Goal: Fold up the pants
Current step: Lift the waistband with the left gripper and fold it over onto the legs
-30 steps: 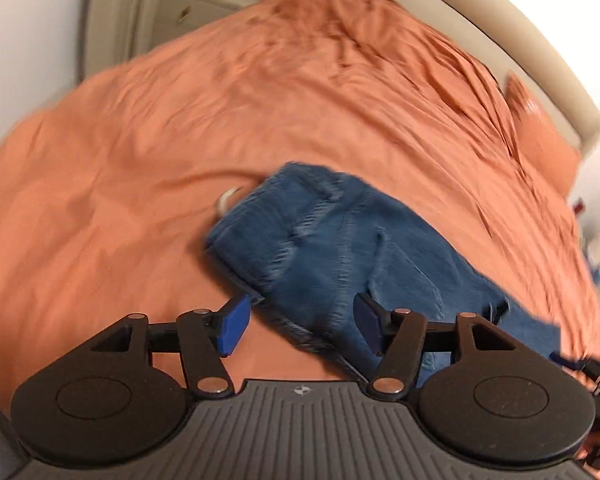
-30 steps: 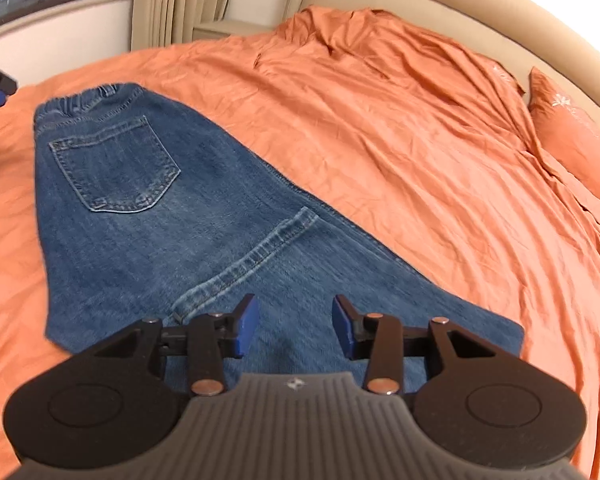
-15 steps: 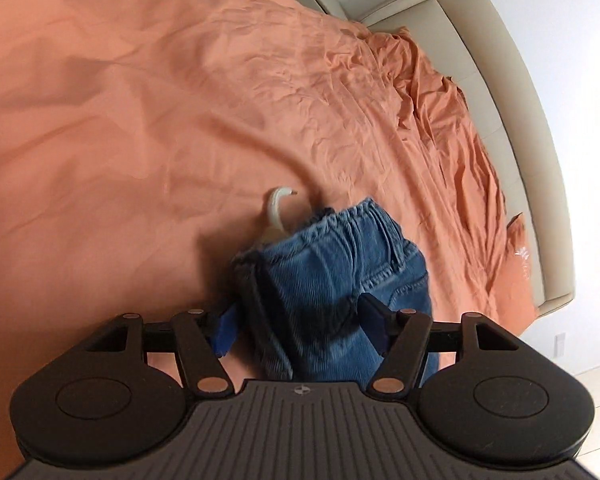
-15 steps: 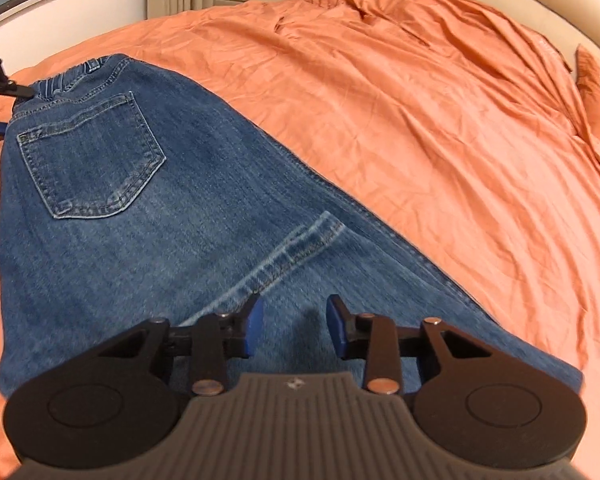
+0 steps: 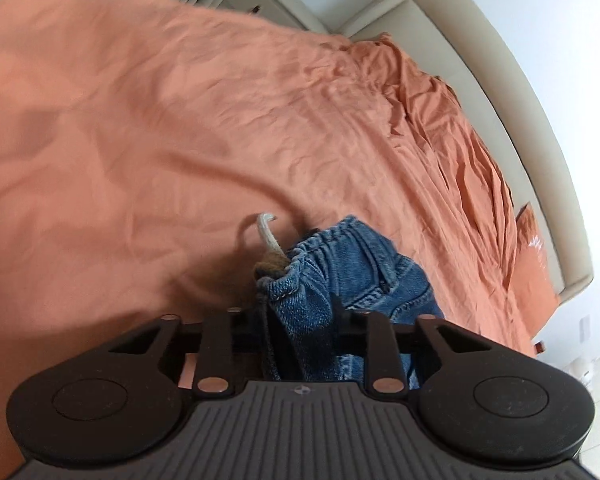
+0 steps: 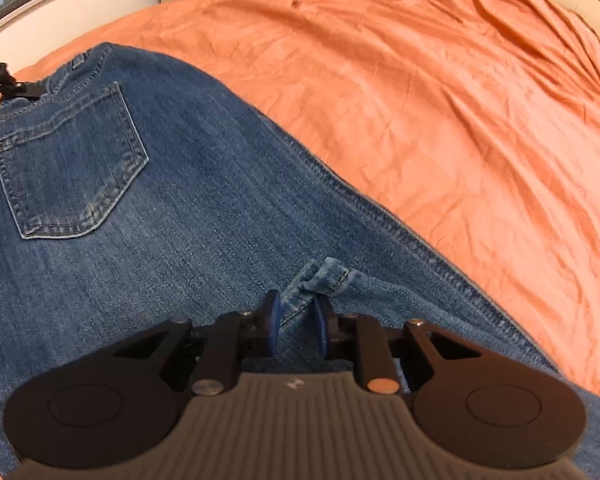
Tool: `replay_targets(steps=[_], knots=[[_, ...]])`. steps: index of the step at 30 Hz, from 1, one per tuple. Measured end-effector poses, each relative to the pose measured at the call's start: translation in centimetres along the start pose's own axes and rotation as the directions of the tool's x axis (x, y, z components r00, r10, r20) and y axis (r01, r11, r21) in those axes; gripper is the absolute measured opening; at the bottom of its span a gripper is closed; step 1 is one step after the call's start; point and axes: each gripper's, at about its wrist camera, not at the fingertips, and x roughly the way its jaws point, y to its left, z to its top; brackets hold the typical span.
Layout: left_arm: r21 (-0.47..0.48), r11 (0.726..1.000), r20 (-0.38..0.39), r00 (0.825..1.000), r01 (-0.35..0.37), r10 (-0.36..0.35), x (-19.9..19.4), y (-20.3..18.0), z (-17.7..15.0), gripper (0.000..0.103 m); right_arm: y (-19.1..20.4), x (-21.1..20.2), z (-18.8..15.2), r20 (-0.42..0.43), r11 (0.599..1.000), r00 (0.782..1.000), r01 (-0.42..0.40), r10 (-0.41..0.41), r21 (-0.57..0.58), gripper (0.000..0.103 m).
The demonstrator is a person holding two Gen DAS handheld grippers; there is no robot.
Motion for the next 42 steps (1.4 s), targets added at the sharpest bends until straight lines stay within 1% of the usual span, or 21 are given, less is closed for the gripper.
replay_targets(steps=[3,5,7,9,12,14,15,19,22,23,25,27,29,30,31,33,36,37,39,40,42], knots=[[0.083,0.996,0.034,0.999,-0.036,0.034,-1.3,-2.6,-0.2,0.022,0.6,-0.3,0.2,-0.004,1.000,0.999,0.032,-0.032,0.002,0.015],[0.140,0.989,0.066,0.997,-0.044,0.035,-2.5,-4.6,-0.4,0.021,1.2,-1.2,0.3,0.007,0.999,0.999,0.052,-0.052,-0.002,0.015],[0.212,0.976,0.099,0.995,-0.047,0.026,-3.9,-7.3,-0.9,0.020,1.2,-2.7,0.1,0.036,0.999,0.998,0.043,-0.044,0.019,0.015],[0.293,0.955,0.131,0.991,-0.052,0.013,-5.3,-10.2,-1.7,0.020,0.9,-4.5,-0.5,0.055,0.998,0.998,0.041,-0.043,0.045,0.016],[0.441,0.894,0.181,0.983,-0.078,-0.003,-7.2,-15.8,-3.8,0.020,0.2,-7.3,-1.7,0.079,0.997,0.996,0.023,-0.029,0.073,0.016],[0.545,0.833,0.209,0.978,-0.099,-0.020,-8.1,-20.1,-5.9,0.020,-0.2,-9.2,-2.6,0.097,0.997,0.995,0.021,-0.028,0.079,0.016],[0.600,0.791,0.223,0.975,-0.118,-0.023,-8.3,-22.4,-7.2,0.020,-0.5,-10.0,-3.0,0.102,0.996,0.994,0.022,-0.031,0.084,0.016],[0.779,0.598,0.252,0.968,-0.188,-0.024,-7.8,-30.2,-13.8,0.020,-2.2,-12.9,-5.3,0.098,0.989,0.994,0.038,-0.052,0.142,0.016],[0.867,0.467,0.211,0.977,-0.174,-0.027,-5.8,-34.2,-19.3,0.019,-4.3,-14.7,-7.4,0.101,0.975,0.994,0.008,-0.031,0.220,0.016],[0.889,0.431,0.181,0.983,-0.154,-0.023,-4.8,-35.1,-21.1,0.019,-4.9,-15.2,-8.1,0.097,0.972,0.995,0.013,-0.036,0.235,0.016],[0.919,0.380,0.116,0.993,-0.105,-0.004,-2.7,-36.4,-24.6,0.019,-5.8,-16.1,-9.6,0.089,0.968,0.994,0.039,-0.062,0.247,0.016],[0.945,0.319,0.068,0.998,-0.070,0.019,-0.7,-37.2,-28.2,0.019,-6.7,-16.4,-10.9,0.083,0.964,0.994,0.053,-0.077,0.260,0.016],[0.961,0.276,0.004,0.999,-0.016,0.043,1.1,-37.1,-31.4,0.019,-7.6,-16.8,-12.3,0.076,0.955,0.994,0.053,-0.078,0.291,0.016],[0.961,0.275,-0.042,0.997,0.023,0.063,2.1,-37.0,-32.7,0.020,-7.9,-16.8,-13.0,0.071,0.951,0.995,0.051,-0.076,0.304,0.016],[0.956,0.287,-0.092,0.992,0.064,0.084,2.6,-36.3,-33.5,0.020,-8.2,-16.8,-13.7,0.066,0.948,0.995,0.050,-0.074,0.316,0.016],[0.935,0.327,-0.193,0.970,0.137,0.145,4.4,-35.4,-34.8,0.020,-8.7,-16.7,-14.9,0.054,0.942,0.996,0.051,-0.072,0.332,0.016],[0.915,0.355,-0.266,0.948,0.192,0.174,5.6,-34.5,-35.4,0.024,-9.2,-16.5,-16.4,0.037,0.937,0.997,0.047,-0.064,0.345,0.016],[0.903,0.372,-0.298,0.937,0.215,0.181,5.9,-34.4,-35.2,0.028,-9.3,-16.4,-16.7,0.031,0.936,0.998,0.044,-0.059,0.348,0.016],[0.866,0.421,-0.367,0.915,0.271,0.166,6.2,-34.2,-34.2,0.040,-9.6,-16.4,-17.2,0.027,0.936,0.999,0.030,-0.043,0.350,0.016],[0.837,0.453,-0.412,0.898,0.306,0.153,6.4,-34.3,-33.7,0.049,-9.7,-16.4,-17.3,0.027,0.936,0.999,0.025,-0.037,0.351,0.017],[0.789,0.503,-0.478,0.867,0.353,0.141,6.9,-34.5,-32.9,0.053,-9.7,-16.1,-17.0,0.033,0.935,0.999,0.012,-0.025,0.355,0.017]])
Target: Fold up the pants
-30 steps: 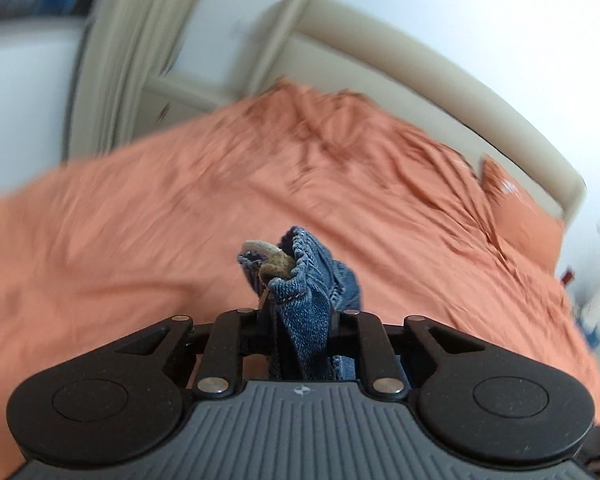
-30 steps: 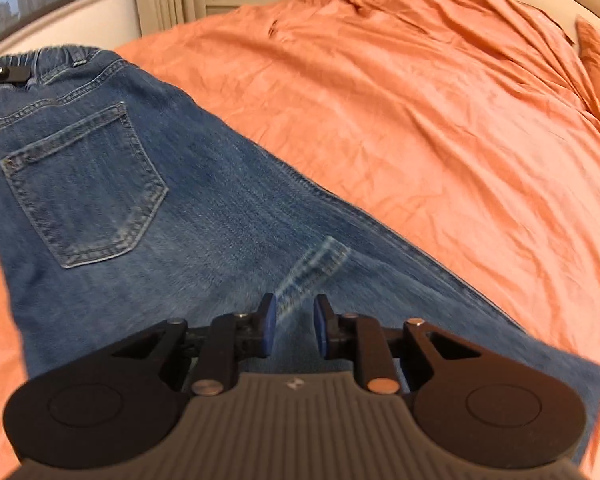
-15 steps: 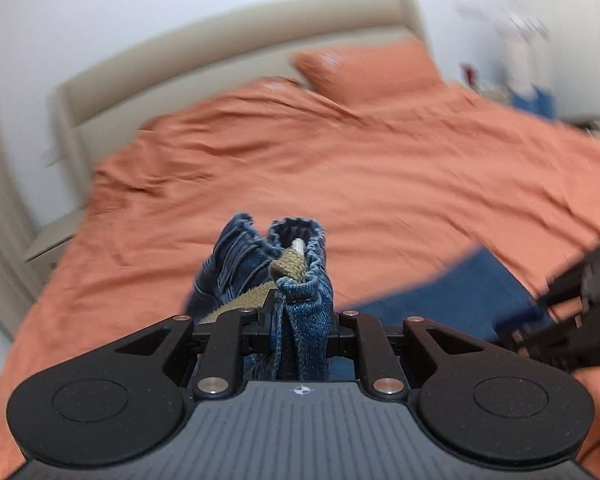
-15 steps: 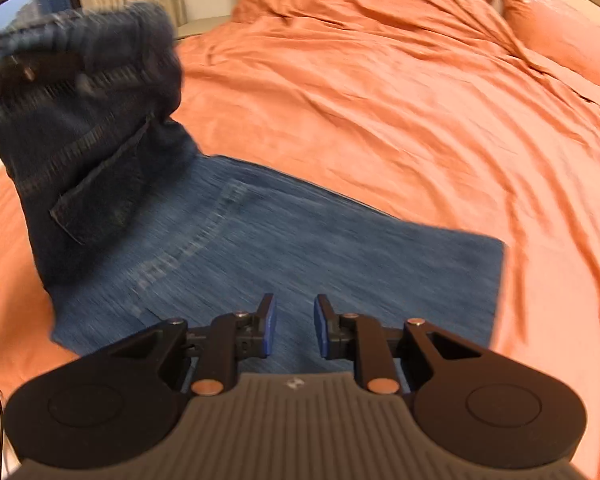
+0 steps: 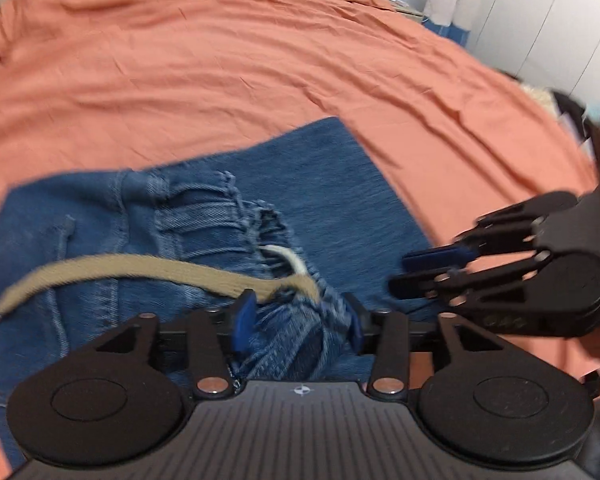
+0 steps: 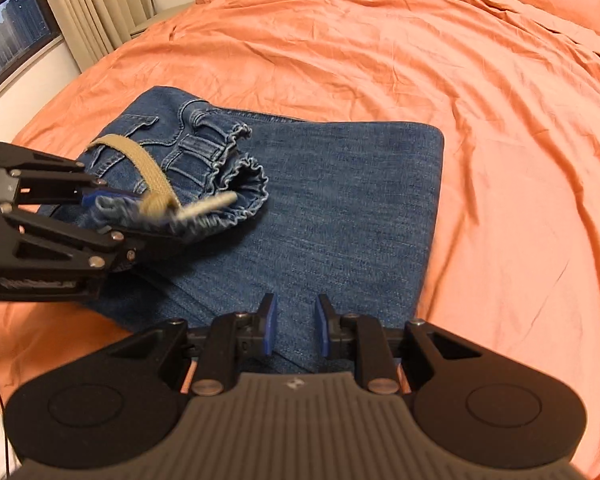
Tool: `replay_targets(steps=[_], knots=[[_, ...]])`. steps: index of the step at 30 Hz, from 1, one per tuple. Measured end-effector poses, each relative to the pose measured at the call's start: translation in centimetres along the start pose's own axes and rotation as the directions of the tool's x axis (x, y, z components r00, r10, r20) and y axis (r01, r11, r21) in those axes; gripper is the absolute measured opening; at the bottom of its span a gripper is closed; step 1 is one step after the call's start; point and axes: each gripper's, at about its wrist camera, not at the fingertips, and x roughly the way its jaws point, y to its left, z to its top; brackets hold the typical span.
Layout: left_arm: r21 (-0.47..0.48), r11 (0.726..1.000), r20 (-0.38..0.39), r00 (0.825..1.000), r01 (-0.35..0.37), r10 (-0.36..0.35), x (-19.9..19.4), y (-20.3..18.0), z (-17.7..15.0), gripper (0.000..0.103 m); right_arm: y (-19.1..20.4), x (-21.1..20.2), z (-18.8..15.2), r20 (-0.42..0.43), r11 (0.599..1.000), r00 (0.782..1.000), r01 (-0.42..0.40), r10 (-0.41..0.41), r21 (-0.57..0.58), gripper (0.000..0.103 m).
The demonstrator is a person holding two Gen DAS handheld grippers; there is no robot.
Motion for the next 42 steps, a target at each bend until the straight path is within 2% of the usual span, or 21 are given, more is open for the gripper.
replay_targets(steps=[5,9,12,14,20,21,22,24,27,31,33,35,38,42], knots=[[-0.031,0.998,0.026,0.998,0.058,-0.057,-1.6,1.0,0.6,0.057,0.4,-0.6,1.3,0.032,0.999,0.999,-0.038,0.038,0.019,0.017],[-0.012,1.000,0.087,0.996,0.008,-0.007,-3.9,2.7,1.7,0.057,1.4,-0.7,3.3,0.060,0.994,0.994,-0.098,0.095,0.054,0.017],[-0.020,0.996,0.112,0.990,-0.084,0.086,-5.1,4.8,2.2,0.058,2.2,0.3,4.8,0.080,0.985,0.987,-0.146,0.139,0.091,0.020],[-0.045,0.992,0.110,0.986,-0.118,0.122,-5.4,6.4,2.2,0.058,2.5,1.6,5.6,0.076,0.974,0.983,-0.176,0.167,0.140,0.028],[-0.102,0.980,0.076,0.981,-0.169,0.177,-7.2,10.3,-0.8,0.058,2.5,5.5,6.0,0.002,0.933,0.978,-0.201,0.209,0.299,0.032],[-0.109,0.978,0.069,0.980,-0.176,0.184,-7.4,10.7,-1.4,0.057,2.4,5.7,6.0,0.005,0.924,0.974,-0.214,0.225,0.318,0.024],[-0.113,0.976,0.065,0.979,-0.184,0.192,-7.6,11.1,-1.8,0.058,2.5,5.5,6.1,0.006,0.922,0.975,-0.214,0.223,0.322,0.020],[-0.120,0.973,0.061,0.977,-0.196,0.204,-8.2,11.7,-2.7,0.058,3.3,4.7,6.3,0.004,0.942,0.982,-0.183,0.189,0.282,0.007],[-0.131,0.969,0.066,0.973,-0.211,0.221,-9.0,12.6,-3.8,0.057,4.4,2.4,6.6,0.047,0.948,0.978,-0.208,0.203,0.241,0.001],[-0.126,0.970,0.070,0.973,-0.208,0.218,-10.2,13.2,-4.3,0.053,5.8,-3.3,7.2,0.166,0.942,0.957,-0.268,0.237,0.201,0.000],[-0.120,0.973,0.076,0.976,-0.196,0.206,-10.6,13.3,-4.4,0.049,6.4,-5.5,6.9,0.186,0.951,0.956,-0.257,0.225,0.170,0.000],[-0.118,0.975,0.077,0.977,-0.188,0.198,-10.3,13.5,-4.4,0.045,6.6,-5.9,6.0,0.151,0.957,0.966,-0.234,0.209,0.172,0.000],[-0.113,0.976,0.064,0.979,-0.183,0.191,-9.5,13.6,-4.3,0.041,6.0,-4.1,3.8,0.075,0.966,0.986,-0.159,0.146,0.203,0.000],[-0.106,0.979,0.047,0.982,-0.175,0.181,-8.2,13.5,-4.1,0.039,4.8,-0.5,1.7,0.008,0.955,0.992,-0.127,0.130,0.268,0.000]])
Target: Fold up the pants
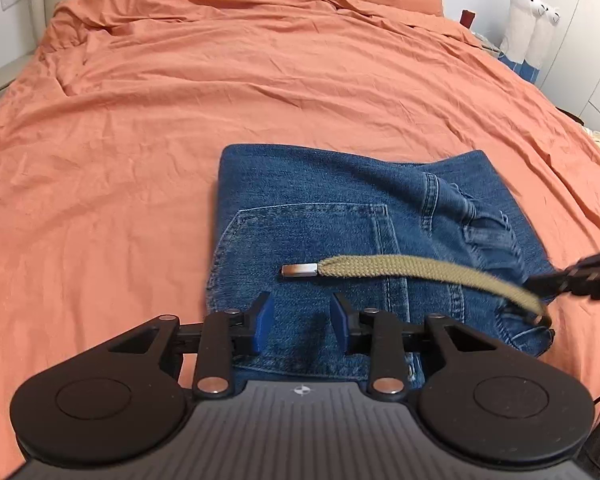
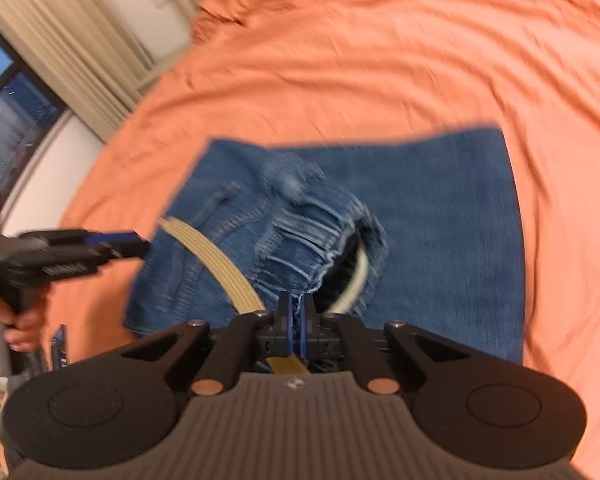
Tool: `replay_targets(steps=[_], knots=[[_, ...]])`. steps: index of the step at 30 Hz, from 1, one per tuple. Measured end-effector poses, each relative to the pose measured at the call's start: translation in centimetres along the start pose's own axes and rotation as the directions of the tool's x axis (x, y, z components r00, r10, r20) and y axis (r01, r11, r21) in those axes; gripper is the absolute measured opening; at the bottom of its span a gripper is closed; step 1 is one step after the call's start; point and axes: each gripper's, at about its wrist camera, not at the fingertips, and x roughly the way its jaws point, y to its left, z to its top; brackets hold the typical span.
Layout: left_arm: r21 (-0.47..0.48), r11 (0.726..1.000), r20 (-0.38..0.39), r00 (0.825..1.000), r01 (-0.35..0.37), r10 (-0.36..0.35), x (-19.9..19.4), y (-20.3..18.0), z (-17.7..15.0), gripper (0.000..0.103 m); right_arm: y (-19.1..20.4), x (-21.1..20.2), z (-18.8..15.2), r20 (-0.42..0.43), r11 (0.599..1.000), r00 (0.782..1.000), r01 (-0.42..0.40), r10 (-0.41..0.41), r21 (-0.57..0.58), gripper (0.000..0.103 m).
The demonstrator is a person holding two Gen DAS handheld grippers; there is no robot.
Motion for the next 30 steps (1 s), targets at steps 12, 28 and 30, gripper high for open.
replay_targets(steps=[12,28,30], knots=[[0.055,0.998,-0.078,0.997,-0.020,0.024,3.1,-1.0,-0.3,0.037,-1.0,2.0,1.4,-0.003,1.000,1.000,-0.023,0.023,-0.015,0.037],[-0.008,0.999,-0.027,0.999,0.033,-0.034,2.2,0.2,0.2,0.037,-6.2,8.5,4.4,0.060,0.915,0.972,-0.235,0.228,0.326,0.030],[-0.028,0.999,0.005,1.000,0.031,-0.031,1.4,0.4,0.5,0.034,-4.8,7.4,5.1,0.065,0.947,0.980,-0.200,0.190,0.251,0.017]])
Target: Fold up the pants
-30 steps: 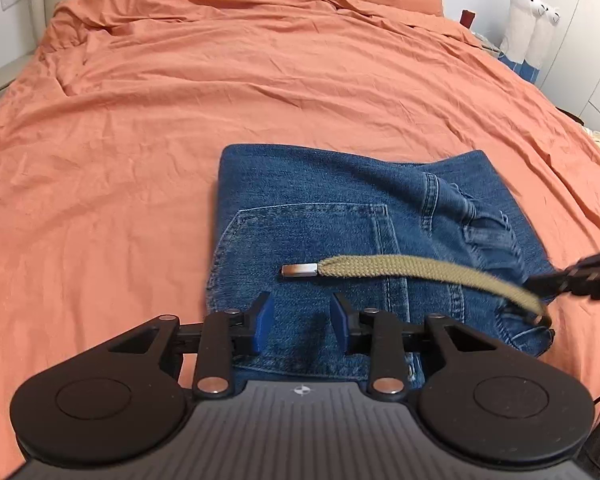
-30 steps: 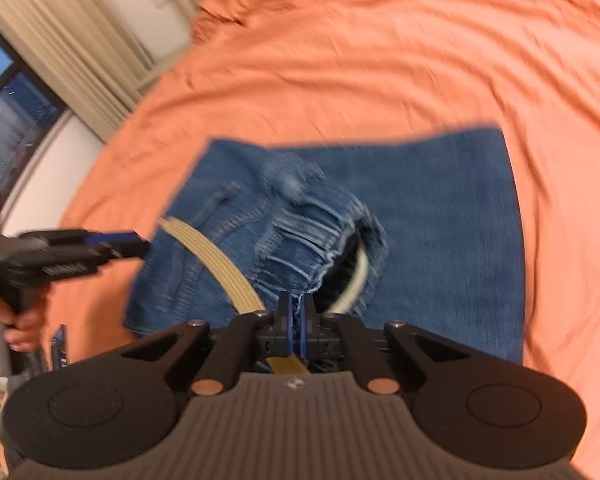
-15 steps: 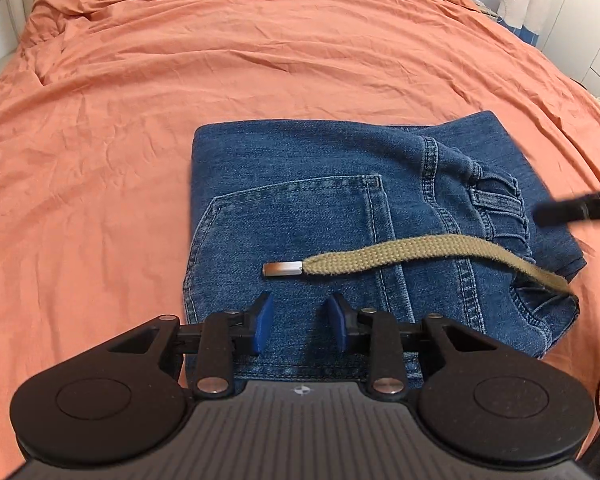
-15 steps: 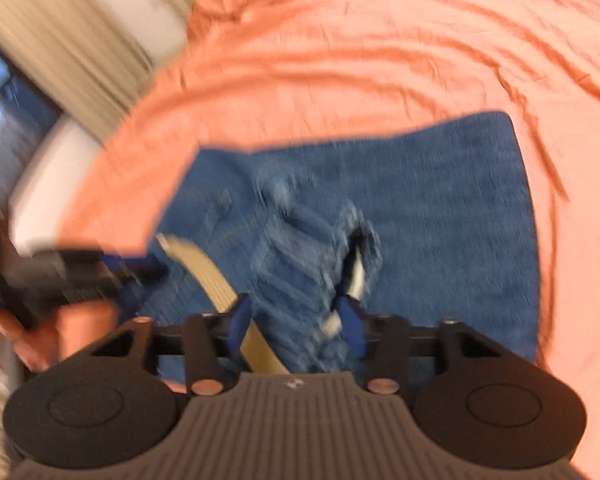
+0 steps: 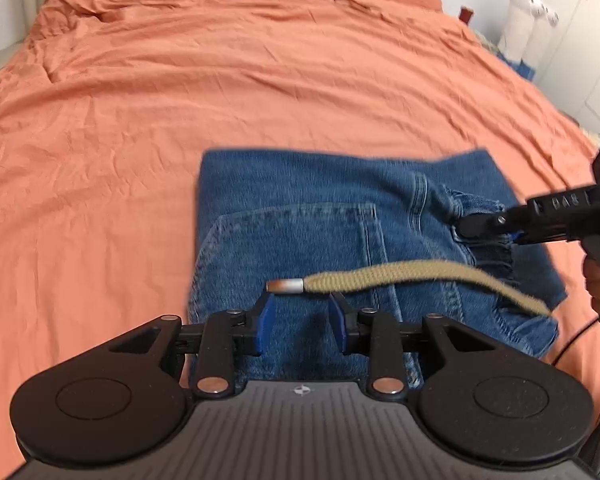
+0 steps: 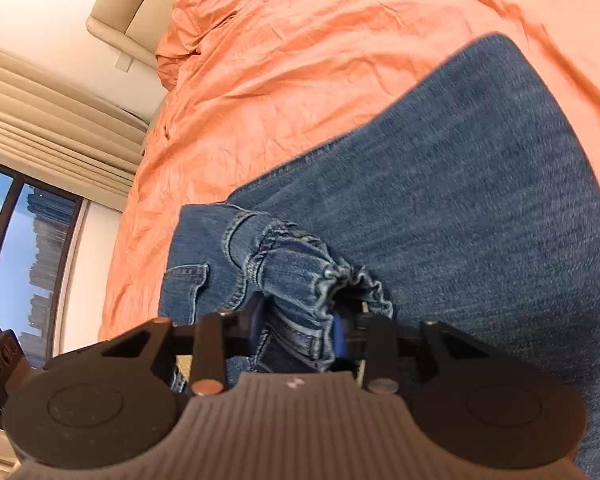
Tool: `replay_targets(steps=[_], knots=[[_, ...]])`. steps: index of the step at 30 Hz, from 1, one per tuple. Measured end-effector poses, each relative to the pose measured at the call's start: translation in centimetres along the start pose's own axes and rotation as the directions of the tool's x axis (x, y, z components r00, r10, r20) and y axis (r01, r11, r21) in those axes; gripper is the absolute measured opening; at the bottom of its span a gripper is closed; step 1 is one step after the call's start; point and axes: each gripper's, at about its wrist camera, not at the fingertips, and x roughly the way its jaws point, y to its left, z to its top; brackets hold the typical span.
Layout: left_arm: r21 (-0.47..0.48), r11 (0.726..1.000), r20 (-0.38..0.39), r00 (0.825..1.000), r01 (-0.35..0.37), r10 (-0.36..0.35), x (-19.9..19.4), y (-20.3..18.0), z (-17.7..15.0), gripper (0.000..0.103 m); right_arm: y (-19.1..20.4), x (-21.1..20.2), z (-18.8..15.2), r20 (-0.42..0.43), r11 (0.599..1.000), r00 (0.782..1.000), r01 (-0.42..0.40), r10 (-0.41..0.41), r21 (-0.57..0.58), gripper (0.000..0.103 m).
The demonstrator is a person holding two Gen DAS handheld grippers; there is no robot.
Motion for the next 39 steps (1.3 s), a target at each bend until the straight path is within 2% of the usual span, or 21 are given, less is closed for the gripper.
replay_targets(steps=[4,8,11,13,16,22,27,34,36,39], knots=[[-0.042,0.999,0.080,0.996,-0.031,0.035,-1.8,0.6,0.9,0.033,6.4,-2.8,1.4,0.038,0.975,0.999,0.044,-0.036,-0.220,0.014],[-0.100,0.994,0.130,0.990,-0.041,0.054,-3.1,1.2,1.9,0.033,14.1,-5.6,3.1,0.070,0.921,0.997,0.060,-0.035,-0.384,0.014],[-0.105,0.994,0.156,0.987,-0.033,0.049,-3.8,1.0,2.3,0.033,17.9,-8.0,4.5,0.110,0.889,0.993,0.092,-0.047,-0.448,0.014],[-0.087,0.996,0.160,0.986,-0.029,0.042,-3.6,0.8,2.4,0.033,18.4,-9.1,5.3,0.137,0.878,0.987,0.138,-0.083,-0.458,0.014],[-0.059,0.998,0.146,0.989,-0.027,0.035,-2.7,0.2,2.4,0.033,15.5,-9.9,6.0,0.142,0.894,0.978,0.199,-0.154,-0.402,0.013],[0.001,1.000,0.101,0.995,-0.021,0.020,0.1,-1.1,1.7,0.033,3.9,-8.9,5.9,0.102,0.916,0.948,0.319,-0.303,-0.244,0.012],[0.044,0.999,0.049,0.999,-0.005,0.003,2.7,-1.9,1.3,0.033,-2.5,-6.9,5.5,0.069,0.932,0.943,0.333,-0.326,-0.144,0.010],[0.058,0.998,-0.008,1.000,-0.023,0.024,5.1,-2.0,0.8,0.035,-5.4,-4.3,5.1,0.064,0.933,0.937,0.347,-0.342,-0.098,0.013],[0.061,0.998,-0.001,0.999,-0.036,0.036,4.5,-2.1,0.6,0.035,-5.0,-4.9,4.8,0.092,0.930,0.934,0.353,-0.345,-0.100,0.021],[0.084,0.995,0.046,0.998,-0.053,0.049,2.1,-2.4,-0.1,0.035,-3.4,-8.3,2.5,0.198,0.924,0.924,0.357,-0.327,-0.137,0.028]])
